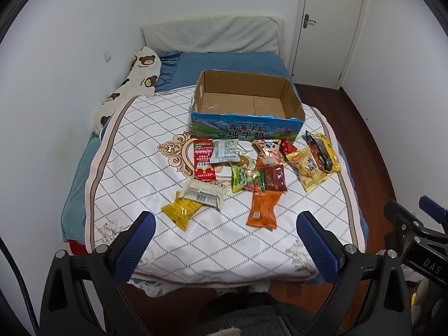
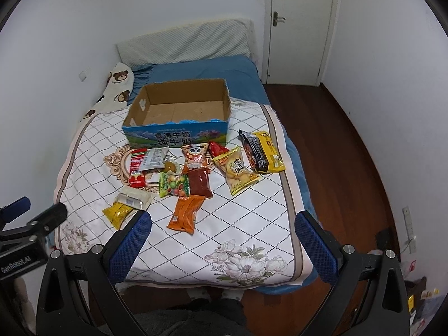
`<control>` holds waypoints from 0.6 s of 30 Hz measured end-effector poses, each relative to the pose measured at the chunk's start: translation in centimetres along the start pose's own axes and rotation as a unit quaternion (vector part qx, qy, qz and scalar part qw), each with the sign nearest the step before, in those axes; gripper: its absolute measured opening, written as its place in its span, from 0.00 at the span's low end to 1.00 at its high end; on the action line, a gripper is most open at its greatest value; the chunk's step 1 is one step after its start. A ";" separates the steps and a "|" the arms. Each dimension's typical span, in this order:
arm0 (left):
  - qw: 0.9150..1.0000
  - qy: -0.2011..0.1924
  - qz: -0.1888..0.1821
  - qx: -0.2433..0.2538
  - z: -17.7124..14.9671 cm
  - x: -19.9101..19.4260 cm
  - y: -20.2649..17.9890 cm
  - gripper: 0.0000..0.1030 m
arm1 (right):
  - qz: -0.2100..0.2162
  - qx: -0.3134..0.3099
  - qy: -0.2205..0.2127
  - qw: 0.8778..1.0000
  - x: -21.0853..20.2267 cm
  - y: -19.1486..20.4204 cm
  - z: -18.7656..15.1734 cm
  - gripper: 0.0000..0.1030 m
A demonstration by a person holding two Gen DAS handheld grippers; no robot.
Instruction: Organize snacks
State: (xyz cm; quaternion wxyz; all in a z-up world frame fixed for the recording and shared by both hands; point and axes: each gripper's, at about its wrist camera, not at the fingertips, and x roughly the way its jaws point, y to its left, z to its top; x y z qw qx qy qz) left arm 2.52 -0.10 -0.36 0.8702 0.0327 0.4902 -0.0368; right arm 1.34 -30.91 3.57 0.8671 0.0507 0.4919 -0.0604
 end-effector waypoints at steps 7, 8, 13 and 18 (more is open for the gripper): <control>0.999 0.038 -0.007 -0.002 3.5 7.6 -0.8 1.00 | 0.020 0.042 0.046 0.998 8.9 -4.0 3.0 1.00; 0.999 0.050 -0.008 -0.004 4.1 9.0 -1.1 1.00 | 0.024 0.049 0.054 0.997 10.1 -4.7 3.5 1.00; 0.991 0.130 -0.019 -0.018 6.0 16.6 -3.9 1.00 | 0.034 0.066 0.079 0.994 16.8 -8.2 6.5 1.00; 0.980 0.190 -0.032 -0.047 7.0 22.9 -7.6 1.00 | 0.049 0.068 0.119 0.989 24.9 -11.9 10.3 1.00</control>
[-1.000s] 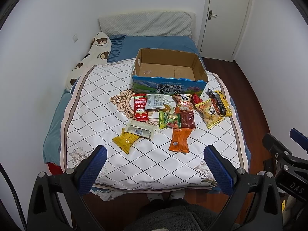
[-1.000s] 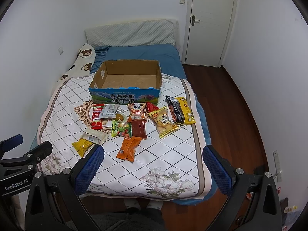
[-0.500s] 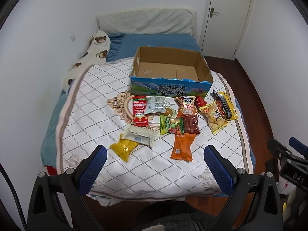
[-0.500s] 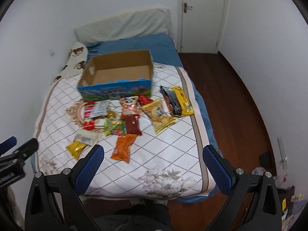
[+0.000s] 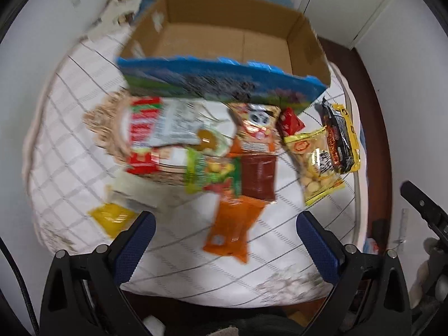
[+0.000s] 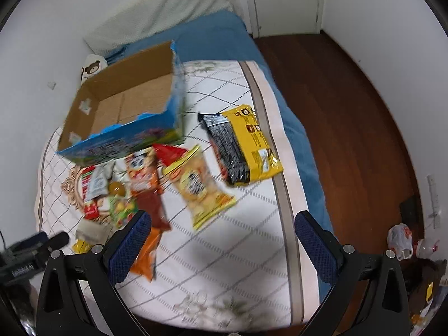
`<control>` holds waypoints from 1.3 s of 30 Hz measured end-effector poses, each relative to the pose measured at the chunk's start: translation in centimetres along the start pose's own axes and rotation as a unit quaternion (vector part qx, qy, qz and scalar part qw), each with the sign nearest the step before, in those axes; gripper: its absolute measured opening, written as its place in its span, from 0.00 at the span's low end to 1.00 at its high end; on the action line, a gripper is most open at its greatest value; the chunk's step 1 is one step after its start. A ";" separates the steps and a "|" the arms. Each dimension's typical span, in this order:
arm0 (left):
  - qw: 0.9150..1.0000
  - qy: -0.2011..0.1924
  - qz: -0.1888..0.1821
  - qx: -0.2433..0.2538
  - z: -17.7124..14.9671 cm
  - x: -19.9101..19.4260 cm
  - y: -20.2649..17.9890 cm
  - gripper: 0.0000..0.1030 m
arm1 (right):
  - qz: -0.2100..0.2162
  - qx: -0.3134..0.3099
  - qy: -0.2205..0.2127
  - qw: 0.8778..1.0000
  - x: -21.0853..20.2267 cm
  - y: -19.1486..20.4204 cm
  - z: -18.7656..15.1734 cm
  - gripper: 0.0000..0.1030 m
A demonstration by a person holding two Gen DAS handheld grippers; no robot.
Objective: Organize snacks
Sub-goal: 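Grasp the yellow egg-cake bag with left tool while right tool grasps black-yellow noodle bag, then carry both bags over the cardboard box and lower them inside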
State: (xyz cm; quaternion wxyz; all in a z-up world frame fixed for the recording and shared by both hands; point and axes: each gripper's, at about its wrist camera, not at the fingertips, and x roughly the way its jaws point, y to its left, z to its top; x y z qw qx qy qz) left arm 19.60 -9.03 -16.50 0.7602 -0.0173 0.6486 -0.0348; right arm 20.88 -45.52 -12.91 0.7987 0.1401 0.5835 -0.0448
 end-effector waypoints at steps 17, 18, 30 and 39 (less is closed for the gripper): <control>0.974 0.178 -0.107 -0.085 6.2 17.1 -11.4 0.93 | 0.042 -0.041 0.148 0.987 17.2 -5.8 10.9 1.00; 0.975 0.178 -0.105 -0.085 6.3 17.3 -11.6 0.87 | 0.046 -0.039 0.153 0.986 17.5 -6.2 11.1 1.00; 0.985 0.157 -0.042 -0.062 4.7 17.3 -12.4 0.51 | 0.090 -0.089 0.196 0.973 21.8 -3.5 11.6 1.00; 0.987 0.149 -0.029 -0.051 6.2 17.9 -14.2 0.51 | 0.061 -0.123 0.219 0.966 23.1 -0.9 10.6 1.00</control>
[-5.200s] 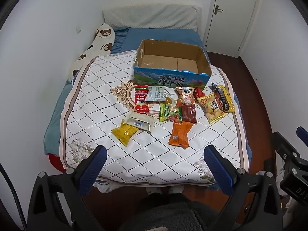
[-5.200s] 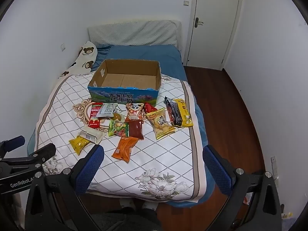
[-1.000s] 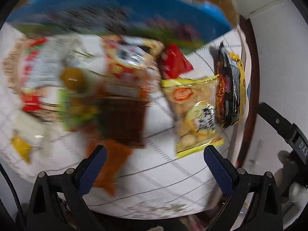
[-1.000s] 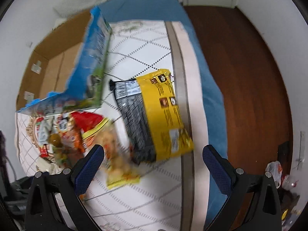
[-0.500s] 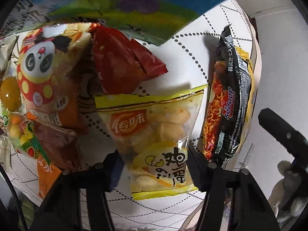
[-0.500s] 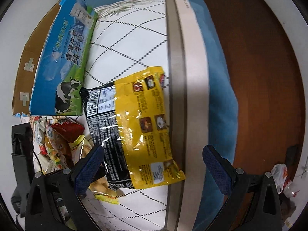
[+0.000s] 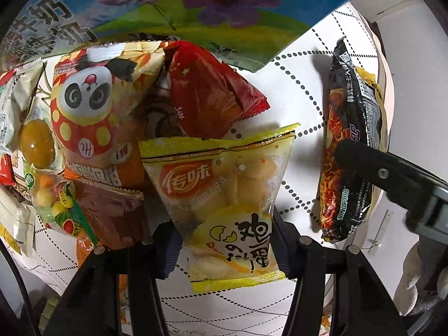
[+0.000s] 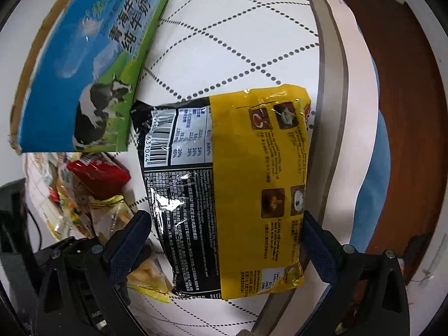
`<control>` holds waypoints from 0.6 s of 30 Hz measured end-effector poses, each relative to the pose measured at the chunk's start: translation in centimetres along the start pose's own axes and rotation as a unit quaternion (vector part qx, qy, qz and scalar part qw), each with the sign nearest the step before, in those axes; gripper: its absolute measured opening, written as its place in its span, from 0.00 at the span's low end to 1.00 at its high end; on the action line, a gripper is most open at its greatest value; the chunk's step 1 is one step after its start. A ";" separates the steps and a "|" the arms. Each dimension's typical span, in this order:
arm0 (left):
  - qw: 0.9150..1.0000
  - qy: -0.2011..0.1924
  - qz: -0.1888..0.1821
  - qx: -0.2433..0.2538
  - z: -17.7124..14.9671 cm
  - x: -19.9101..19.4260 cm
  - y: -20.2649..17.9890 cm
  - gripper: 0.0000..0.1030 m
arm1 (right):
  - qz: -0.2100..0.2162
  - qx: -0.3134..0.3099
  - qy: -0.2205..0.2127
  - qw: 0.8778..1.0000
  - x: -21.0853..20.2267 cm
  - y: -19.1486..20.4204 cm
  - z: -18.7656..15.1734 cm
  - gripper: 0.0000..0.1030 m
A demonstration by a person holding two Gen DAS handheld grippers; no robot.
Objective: Organize snacks
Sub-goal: 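Carry both bags over the cardboard box and lower them inside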
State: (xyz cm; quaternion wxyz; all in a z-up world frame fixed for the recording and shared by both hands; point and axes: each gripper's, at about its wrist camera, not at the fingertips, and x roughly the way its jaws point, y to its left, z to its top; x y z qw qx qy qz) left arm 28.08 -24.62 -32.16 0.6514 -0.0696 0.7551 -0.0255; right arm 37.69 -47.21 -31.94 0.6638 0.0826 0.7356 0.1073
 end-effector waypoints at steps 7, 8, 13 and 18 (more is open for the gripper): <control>0.999 -0.022 0.026 0.025 -0.7 -1.2 -2.3 0.48 | -0.016 0.032 -0.015 0.999 0.1 0.3 -1.1 0.86; 0.999 -0.026 0.030 0.031 -0.7 -1.4 -2.2 0.47 | -0.019 0.034 -0.022 0.999 -0.1 0.4 -1.5 0.86; 0.995 -0.054 0.057 0.064 -1.3 -3.3 -3.4 0.45 | -0.017 0.061 -0.049 0.997 -1.0 0.8 -4.2 0.86; 0.991 -0.080 0.074 0.077 -2.3 -5.1 -4.8 0.43 | -0.007 0.076 -0.071 0.995 -1.9 1.2 -7.0 0.86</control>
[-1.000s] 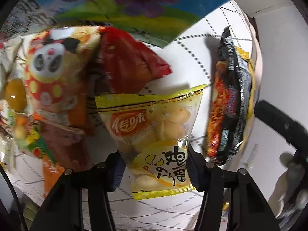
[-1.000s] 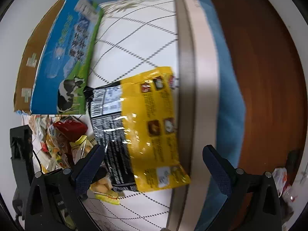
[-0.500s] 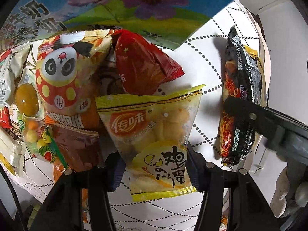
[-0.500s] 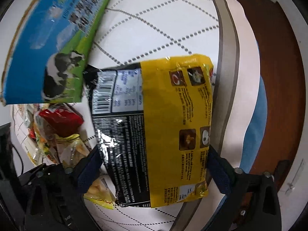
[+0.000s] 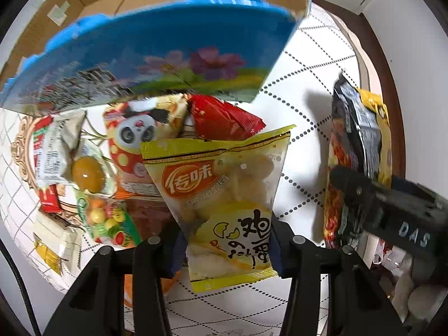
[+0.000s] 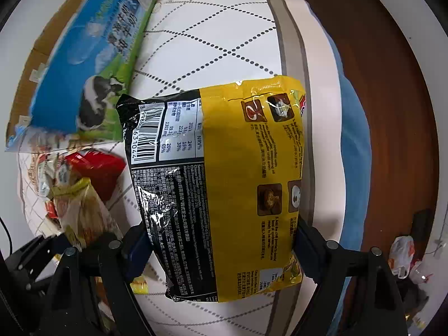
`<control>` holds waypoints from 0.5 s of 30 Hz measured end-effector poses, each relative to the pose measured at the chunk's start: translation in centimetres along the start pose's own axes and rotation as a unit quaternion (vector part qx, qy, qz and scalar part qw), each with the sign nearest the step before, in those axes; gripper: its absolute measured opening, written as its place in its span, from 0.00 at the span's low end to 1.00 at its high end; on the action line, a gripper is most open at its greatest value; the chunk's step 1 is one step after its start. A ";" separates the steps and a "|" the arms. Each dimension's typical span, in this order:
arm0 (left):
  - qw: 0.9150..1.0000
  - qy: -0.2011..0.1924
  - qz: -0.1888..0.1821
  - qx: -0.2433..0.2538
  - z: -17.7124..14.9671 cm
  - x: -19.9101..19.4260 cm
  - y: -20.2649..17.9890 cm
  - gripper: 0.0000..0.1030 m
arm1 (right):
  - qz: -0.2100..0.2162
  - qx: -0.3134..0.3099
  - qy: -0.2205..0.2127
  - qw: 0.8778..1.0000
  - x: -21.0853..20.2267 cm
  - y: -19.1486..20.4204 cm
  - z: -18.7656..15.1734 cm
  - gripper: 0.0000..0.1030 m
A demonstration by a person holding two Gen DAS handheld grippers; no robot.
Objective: Organize snacks
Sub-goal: 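Carry both bags over the cardboard box and lower them inside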
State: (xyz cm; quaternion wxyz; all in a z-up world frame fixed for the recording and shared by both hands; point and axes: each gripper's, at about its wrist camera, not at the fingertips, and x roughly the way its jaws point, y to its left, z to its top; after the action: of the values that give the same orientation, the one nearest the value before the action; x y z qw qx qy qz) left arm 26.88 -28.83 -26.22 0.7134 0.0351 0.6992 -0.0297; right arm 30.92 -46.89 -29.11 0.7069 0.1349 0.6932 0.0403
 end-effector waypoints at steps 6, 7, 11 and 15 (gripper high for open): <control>0.999 -0.030 -0.001 0.011 -1.4 -3.1 -1.1 0.42 | 0.003 0.002 -0.028 1.000 -2.7 0.7 -2.7 0.86; 0.999 -0.035 -0.002 0.013 -1.6 -3.7 -1.2 0.42 | 0.006 0.002 -0.033 0.999 -3.3 0.9 -3.1 0.86; 0.998 -0.056 -0.011 0.014 -2.3 -6.2 0.0 0.42 | 0.017 0.005 -0.052 0.998 -5.7 1.1 -4.2 0.86; 0.995 -0.093 -0.031 0.011 -3.5 -9.7 1.7 0.42 | 0.034 0.006 -0.074 0.997 -9.1 1.7 -4.5 0.86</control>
State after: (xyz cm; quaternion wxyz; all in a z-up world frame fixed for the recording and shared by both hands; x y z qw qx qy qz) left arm 23.34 -26.86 -16.55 0.7738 0.0182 0.6301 -0.0625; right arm 26.32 -46.82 -19.90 0.7539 0.1655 0.6339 0.0500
